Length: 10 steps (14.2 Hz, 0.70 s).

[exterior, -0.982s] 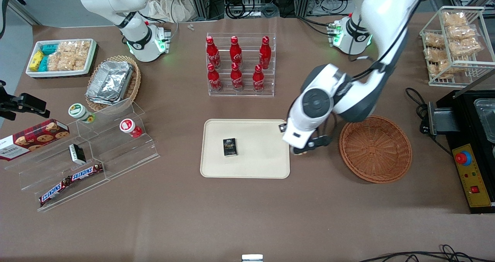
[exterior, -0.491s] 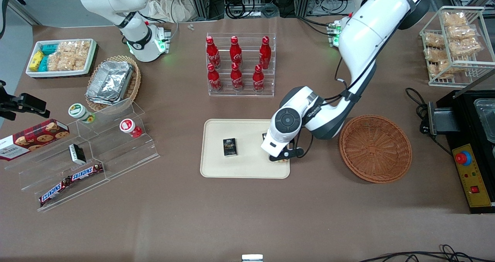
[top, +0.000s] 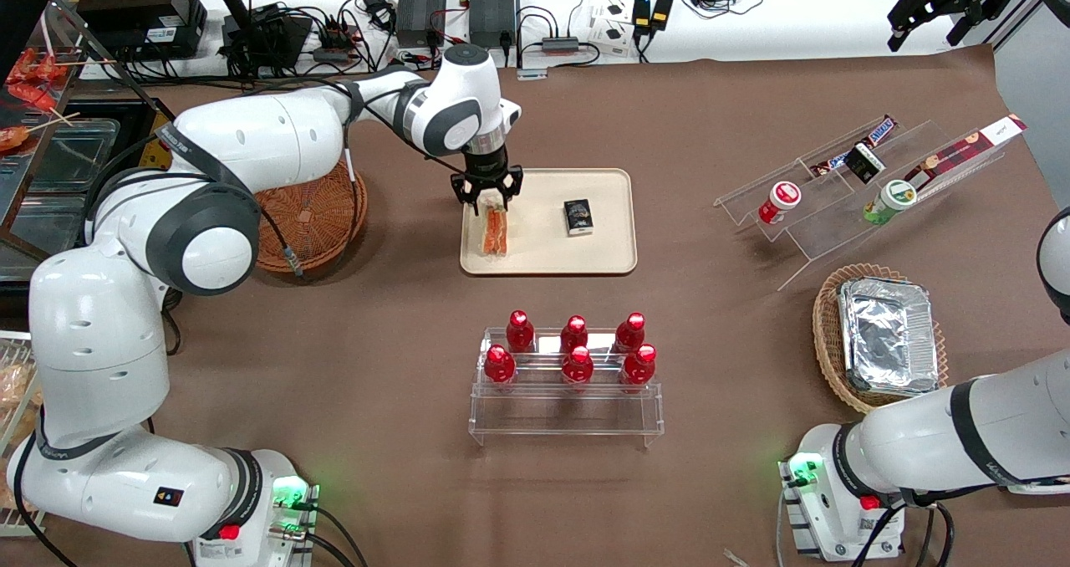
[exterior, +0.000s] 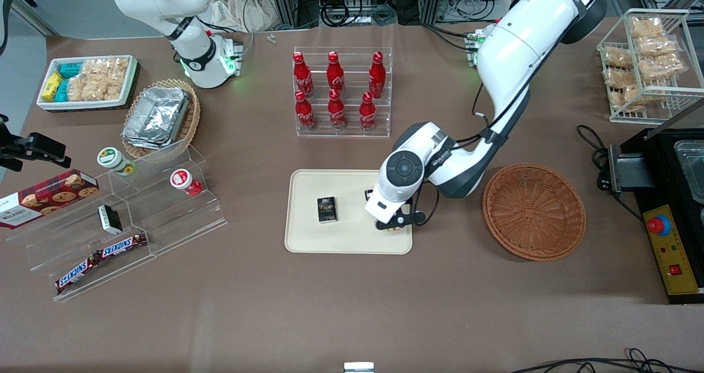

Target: Place sandwich from basket to tray

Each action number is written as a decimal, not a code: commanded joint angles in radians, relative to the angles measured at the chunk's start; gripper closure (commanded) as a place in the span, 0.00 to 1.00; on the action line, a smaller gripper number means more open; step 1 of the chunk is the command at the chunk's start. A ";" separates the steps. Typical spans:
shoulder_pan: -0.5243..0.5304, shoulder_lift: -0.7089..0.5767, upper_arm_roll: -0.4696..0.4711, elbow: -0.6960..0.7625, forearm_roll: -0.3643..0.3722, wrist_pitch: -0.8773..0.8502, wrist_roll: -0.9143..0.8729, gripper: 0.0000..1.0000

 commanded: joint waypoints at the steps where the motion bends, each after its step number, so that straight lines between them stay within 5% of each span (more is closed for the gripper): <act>1: 0.017 -0.097 0.032 0.015 0.004 -0.103 0.001 0.00; 8: 0.290 -0.474 0.002 -0.266 -0.029 -0.205 0.318 0.00; 10: 0.354 -0.573 0.005 -0.330 -0.115 -0.211 0.450 0.00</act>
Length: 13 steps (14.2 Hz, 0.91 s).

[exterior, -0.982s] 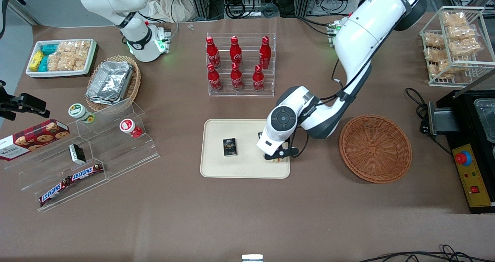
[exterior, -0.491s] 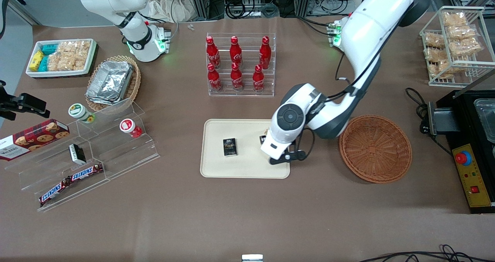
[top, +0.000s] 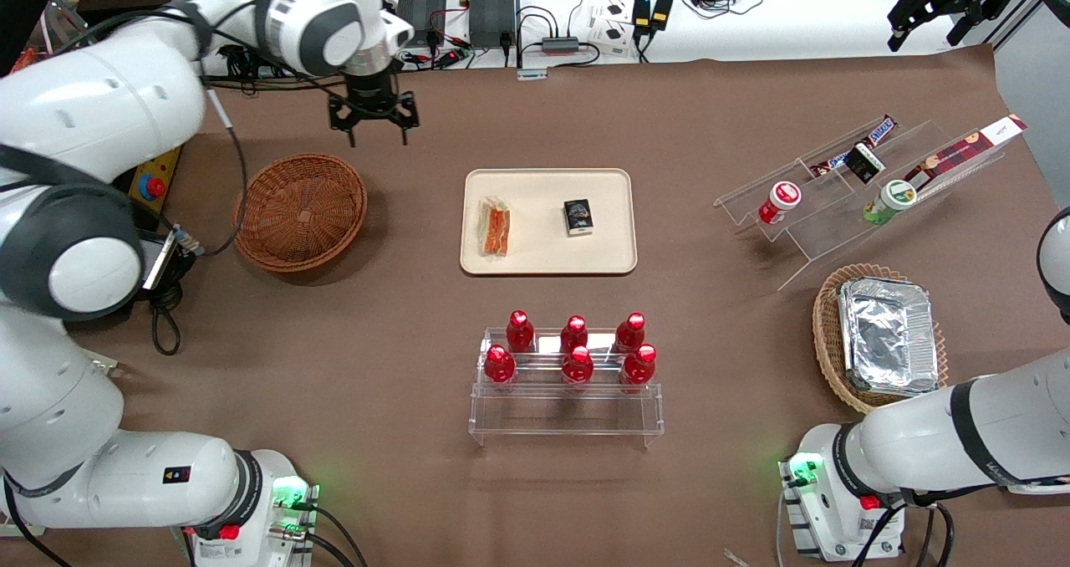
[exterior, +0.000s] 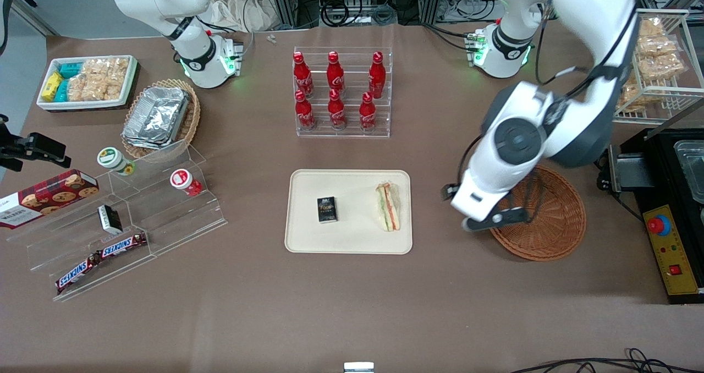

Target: Place sandwich from basket to tray

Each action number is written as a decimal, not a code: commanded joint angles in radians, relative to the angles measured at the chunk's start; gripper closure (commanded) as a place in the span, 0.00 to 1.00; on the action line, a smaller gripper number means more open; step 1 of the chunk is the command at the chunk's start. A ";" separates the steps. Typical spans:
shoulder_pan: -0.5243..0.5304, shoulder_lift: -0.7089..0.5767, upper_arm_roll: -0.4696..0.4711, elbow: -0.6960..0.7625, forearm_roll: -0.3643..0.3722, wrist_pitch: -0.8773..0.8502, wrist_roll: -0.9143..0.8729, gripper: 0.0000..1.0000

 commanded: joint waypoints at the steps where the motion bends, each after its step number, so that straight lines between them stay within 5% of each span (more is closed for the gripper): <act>1: 0.107 -0.177 -0.009 -0.145 -0.092 -0.024 0.169 0.00; 13: 0.309 -0.260 -0.006 -0.138 -0.194 -0.127 0.469 0.00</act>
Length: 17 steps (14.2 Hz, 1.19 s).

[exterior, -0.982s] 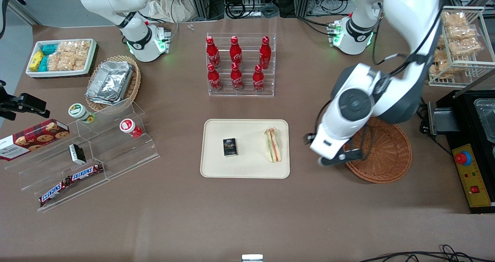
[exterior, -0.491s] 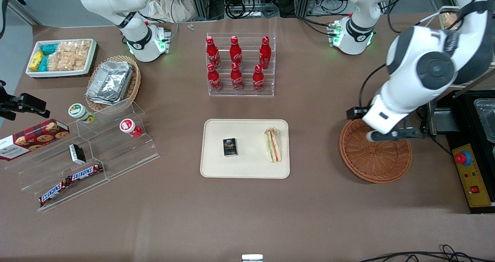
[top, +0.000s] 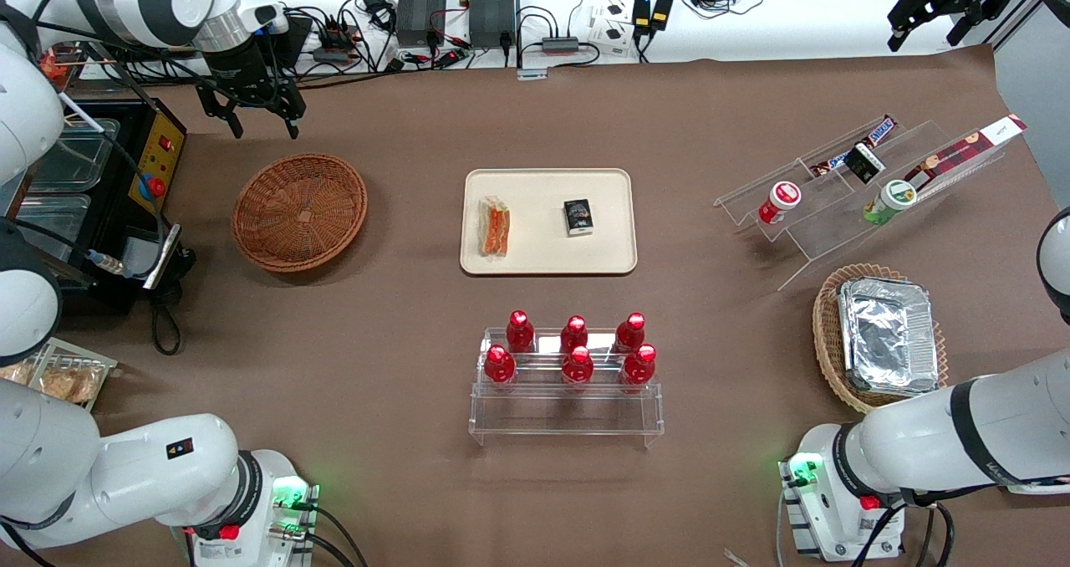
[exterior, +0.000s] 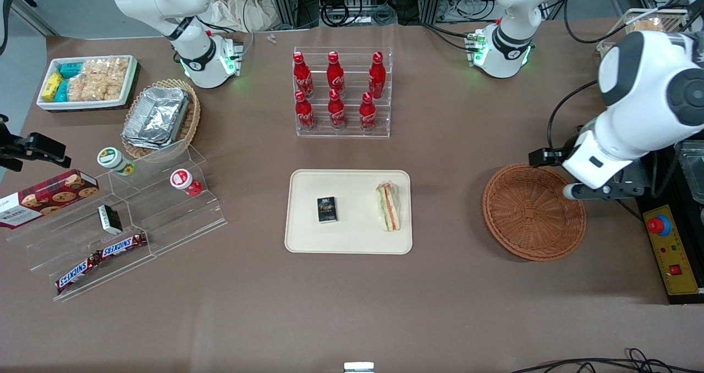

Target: Place sandwich from basket to tray

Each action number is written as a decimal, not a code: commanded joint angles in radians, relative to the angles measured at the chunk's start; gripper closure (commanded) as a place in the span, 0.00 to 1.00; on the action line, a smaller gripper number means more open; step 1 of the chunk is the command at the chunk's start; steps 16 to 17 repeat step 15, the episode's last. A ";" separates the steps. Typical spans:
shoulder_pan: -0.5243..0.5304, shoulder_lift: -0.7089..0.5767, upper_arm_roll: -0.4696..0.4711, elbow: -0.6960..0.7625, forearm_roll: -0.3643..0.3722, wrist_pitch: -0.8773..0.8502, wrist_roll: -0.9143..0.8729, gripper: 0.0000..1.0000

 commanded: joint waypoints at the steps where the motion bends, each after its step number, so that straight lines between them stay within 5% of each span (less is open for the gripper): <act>1: 0.014 -0.041 -0.010 -0.027 -0.026 -0.018 0.022 0.00; 5: -0.034 -0.076 0.024 -0.059 -0.013 -0.025 0.031 0.00; 8: -0.182 -0.122 0.214 -0.100 -0.013 -0.021 0.098 0.00; 17: -0.186 -0.048 0.225 0.031 -0.010 -0.089 0.152 0.00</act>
